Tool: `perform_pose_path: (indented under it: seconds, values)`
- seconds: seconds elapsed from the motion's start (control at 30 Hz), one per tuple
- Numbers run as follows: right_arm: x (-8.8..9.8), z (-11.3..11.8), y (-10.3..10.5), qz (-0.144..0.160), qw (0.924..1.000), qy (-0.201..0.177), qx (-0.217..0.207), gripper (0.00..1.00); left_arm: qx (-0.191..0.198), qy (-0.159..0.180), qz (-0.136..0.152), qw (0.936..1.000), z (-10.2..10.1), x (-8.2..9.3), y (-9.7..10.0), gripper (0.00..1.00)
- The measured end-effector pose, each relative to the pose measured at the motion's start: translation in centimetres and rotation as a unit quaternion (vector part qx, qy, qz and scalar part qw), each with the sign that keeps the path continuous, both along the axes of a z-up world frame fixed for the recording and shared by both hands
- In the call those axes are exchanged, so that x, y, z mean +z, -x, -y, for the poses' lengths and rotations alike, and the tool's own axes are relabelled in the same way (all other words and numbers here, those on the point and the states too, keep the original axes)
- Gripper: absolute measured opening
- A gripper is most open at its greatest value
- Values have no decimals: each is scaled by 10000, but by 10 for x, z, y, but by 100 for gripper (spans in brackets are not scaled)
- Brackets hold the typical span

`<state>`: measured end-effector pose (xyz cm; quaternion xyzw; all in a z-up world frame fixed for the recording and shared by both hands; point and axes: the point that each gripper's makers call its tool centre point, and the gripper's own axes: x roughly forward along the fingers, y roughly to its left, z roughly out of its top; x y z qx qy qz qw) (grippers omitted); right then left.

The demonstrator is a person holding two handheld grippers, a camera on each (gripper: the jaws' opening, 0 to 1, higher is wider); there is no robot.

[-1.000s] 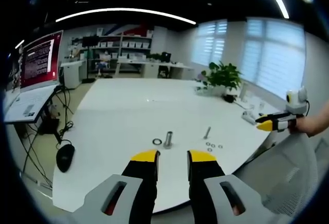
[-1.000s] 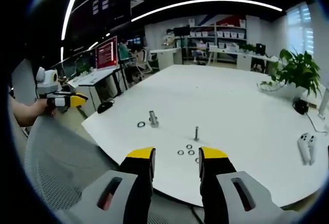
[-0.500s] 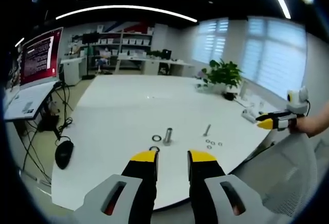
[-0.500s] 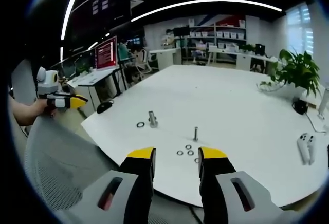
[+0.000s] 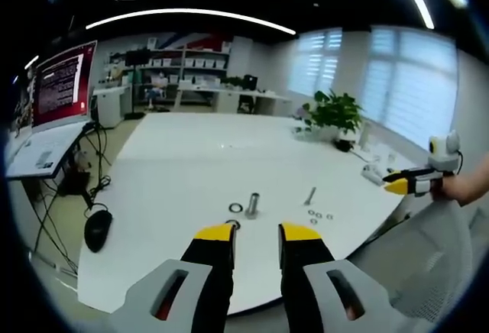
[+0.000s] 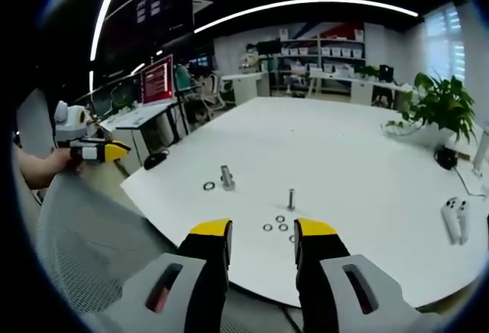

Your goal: Place the washer onto the threaded stud by aligning its center hole with the stud, sliding it down to the base, and recovering from edge contact or off-axis alignment until the washer reaches the visible bottom stop.

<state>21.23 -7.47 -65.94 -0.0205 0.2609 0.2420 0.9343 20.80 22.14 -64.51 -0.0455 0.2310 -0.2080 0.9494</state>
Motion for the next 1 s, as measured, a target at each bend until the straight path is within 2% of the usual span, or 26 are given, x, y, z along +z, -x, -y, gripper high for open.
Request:
perform_pose_path:
  seconds: [1.0]
  values:
    - [1,5,-4,48,9999,-70,-137,35,-44,46,15,10000,1,1,1,19]
